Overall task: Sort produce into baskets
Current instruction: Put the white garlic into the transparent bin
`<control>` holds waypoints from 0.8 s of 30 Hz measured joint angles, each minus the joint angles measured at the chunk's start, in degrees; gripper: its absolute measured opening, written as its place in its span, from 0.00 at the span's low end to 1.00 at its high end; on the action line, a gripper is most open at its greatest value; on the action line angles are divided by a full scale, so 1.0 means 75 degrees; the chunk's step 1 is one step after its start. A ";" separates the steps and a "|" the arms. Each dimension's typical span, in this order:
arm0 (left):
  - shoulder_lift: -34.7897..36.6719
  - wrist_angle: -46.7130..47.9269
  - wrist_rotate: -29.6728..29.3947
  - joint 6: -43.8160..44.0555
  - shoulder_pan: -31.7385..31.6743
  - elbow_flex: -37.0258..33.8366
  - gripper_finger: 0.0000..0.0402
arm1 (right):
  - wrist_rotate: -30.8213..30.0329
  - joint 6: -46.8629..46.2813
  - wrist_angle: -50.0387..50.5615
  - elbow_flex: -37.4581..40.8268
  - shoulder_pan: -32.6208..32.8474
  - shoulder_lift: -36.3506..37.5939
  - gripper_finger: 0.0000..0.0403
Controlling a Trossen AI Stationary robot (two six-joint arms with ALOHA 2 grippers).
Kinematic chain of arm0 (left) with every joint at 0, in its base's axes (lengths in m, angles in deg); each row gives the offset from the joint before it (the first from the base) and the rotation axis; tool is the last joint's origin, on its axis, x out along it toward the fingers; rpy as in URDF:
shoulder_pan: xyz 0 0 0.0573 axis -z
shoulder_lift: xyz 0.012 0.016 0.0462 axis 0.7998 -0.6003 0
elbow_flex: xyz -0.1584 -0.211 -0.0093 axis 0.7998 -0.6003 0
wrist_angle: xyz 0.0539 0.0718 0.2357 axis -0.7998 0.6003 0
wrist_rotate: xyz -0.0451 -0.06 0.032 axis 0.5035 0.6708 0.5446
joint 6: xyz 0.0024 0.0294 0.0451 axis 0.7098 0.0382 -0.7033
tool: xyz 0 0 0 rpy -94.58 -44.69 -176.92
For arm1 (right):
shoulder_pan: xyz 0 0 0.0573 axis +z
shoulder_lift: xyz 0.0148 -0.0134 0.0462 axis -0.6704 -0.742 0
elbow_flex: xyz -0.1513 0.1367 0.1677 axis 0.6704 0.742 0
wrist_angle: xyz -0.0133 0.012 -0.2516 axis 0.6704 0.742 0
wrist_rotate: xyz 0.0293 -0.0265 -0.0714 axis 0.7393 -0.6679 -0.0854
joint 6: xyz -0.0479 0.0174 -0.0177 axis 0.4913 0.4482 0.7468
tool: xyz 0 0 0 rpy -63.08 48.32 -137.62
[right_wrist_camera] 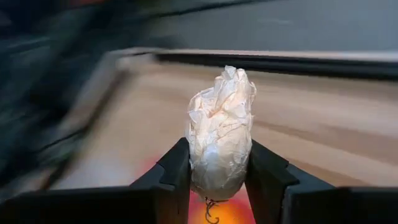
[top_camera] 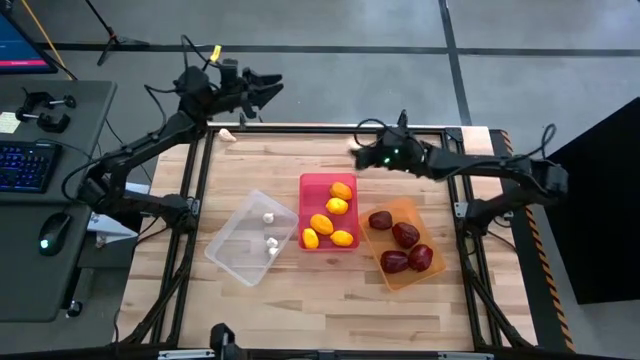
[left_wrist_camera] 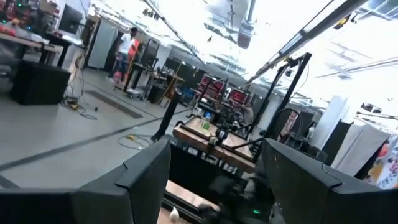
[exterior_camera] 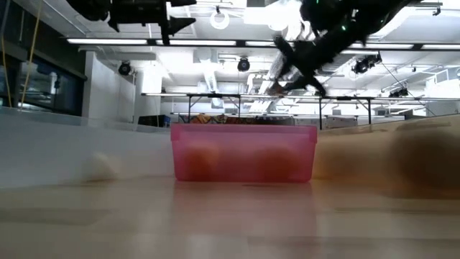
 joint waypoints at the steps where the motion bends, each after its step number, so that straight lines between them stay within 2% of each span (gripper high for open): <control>1: 0.0018 0.0058 0.0000 -0.0001 -0.0001 -0.0003 0.60 | 0.0520 0.0370 -0.0659 -0.0001 0.0165 -0.0115 0.26; 3: 0.0020 0.0194 -0.0005 0.0003 0.0000 -0.0003 0.60 | 0.1249 0.0903 -0.1419 -0.0108 0.0510 -0.0462 0.26; 7: 0.0017 0.0610 -0.0225 0.0186 0.0000 -0.0003 0.60 | 0.2011 0.1687 -0.1504 -0.0780 0.1019 -0.1424 0.26; 10: 0.0014 0.0863 -0.0260 0.0212 0.0000 -0.0004 0.60 | 0.2431 0.2212 -0.1508 -0.1590 0.1228 -0.2347 0.26; 14: 0.0014 0.0575 -0.0537 0.0757 -0.0001 -0.0006 0.60 | 0.2643 0.3186 -0.1425 -0.2868 0.1443 -0.3608 0.27; 16: 0.0014 0.0274 -0.0644 0.0908 -0.0029 -0.0006 0.60 | 0.3187 0.3526 -0.1378 -0.3500 0.1460 -0.4161 0.29; 20: 0.0020 -0.0129 -0.0655 0.0934 -0.0145 -0.0006 0.60 | 0.4789 0.3866 -0.1196 -0.4525 0.1378 -0.4957 0.36; 24: 0.0017 -0.0108 -0.0653 0.1279 -0.0260 -0.0006 0.60 | 0.5783 0.4419 -0.0560 -0.5399 0.1439 -0.5605 0.41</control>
